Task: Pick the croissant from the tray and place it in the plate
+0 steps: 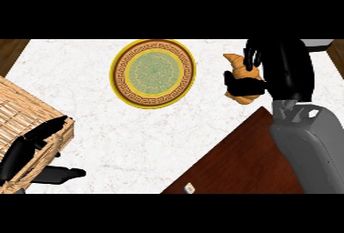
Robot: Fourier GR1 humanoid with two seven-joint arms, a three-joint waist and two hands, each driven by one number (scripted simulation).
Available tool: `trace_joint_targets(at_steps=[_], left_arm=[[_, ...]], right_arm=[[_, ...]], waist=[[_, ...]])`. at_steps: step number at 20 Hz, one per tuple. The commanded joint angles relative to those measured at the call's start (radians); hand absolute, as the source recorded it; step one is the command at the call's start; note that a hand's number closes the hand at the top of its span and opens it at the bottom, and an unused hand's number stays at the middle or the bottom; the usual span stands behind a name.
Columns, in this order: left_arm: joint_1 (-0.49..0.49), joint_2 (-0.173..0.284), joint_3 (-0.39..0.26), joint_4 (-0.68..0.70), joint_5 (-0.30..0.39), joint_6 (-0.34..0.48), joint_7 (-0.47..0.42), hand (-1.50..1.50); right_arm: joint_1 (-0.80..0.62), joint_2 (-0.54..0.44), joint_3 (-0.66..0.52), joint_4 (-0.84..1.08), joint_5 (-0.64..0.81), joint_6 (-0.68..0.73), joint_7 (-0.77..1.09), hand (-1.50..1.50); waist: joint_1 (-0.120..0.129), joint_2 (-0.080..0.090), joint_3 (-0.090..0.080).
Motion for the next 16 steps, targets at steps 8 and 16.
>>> trace_joint_targets(at_steps=[8, 16], left_arm=[[-0.039, 0.015, 0.040, 0.073, 0.015, -0.004, -0.047, 0.00], [-0.079, -0.032, 0.010, 0.085, -0.041, 0.010, -0.036, 0.00]], right_arm=[[-0.299, 0.288, 0.015, 0.385, 0.060, -0.116, 0.005, 1.50], [-0.535, 0.297, -0.039, 0.796, -0.099, -0.186, -0.025, 1.50]], waist=[[0.014, 0.011, -0.007], [0.039, 0.020, -0.007]])
